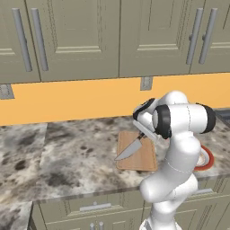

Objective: Pick up the knife from the drawer and place it on the cutting board. Then place the meat from the plate to the cutting board.

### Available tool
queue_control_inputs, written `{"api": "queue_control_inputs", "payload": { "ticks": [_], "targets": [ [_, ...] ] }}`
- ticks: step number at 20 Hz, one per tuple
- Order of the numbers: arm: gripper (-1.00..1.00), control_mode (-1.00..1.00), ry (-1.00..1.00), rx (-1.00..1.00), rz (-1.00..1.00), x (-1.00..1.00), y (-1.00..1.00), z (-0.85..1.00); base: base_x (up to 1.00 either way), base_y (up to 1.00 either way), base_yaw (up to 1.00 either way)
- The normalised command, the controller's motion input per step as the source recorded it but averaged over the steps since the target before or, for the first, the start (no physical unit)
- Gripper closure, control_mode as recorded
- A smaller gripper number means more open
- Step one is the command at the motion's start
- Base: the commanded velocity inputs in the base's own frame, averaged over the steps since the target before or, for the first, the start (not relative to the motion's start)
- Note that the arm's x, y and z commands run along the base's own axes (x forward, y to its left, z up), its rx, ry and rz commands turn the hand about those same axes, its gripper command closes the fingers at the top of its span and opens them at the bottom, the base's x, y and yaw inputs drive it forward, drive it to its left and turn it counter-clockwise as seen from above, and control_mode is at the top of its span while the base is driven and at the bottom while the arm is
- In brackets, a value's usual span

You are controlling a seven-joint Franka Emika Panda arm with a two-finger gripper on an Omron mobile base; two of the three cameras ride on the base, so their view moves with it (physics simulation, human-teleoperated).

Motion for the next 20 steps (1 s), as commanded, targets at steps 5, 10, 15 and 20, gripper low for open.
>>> {"api": "queue_control_inputs", "payload": {
  "ticks": [5,10,15,20],
  "targets": [
    [-1.0,-1.0,0.02,-0.02,0.01,0.06,0.02,-0.53,0.0,0.0,0.0],
    [-1.0,-1.0,0.01,-0.01,0.0,0.0,0.02,-0.19,0.0,0.0,0.0],
    [-1.0,-1.0,-0.07,0.0,0.06,-0.01,-0.01,0.0,0.0,0.0,0.0],
    [-1.0,-1.0,-0.04,0.0,0.09,-0.27,-0.16,0.1,0.0,0.0,0.0]
  ]
}}
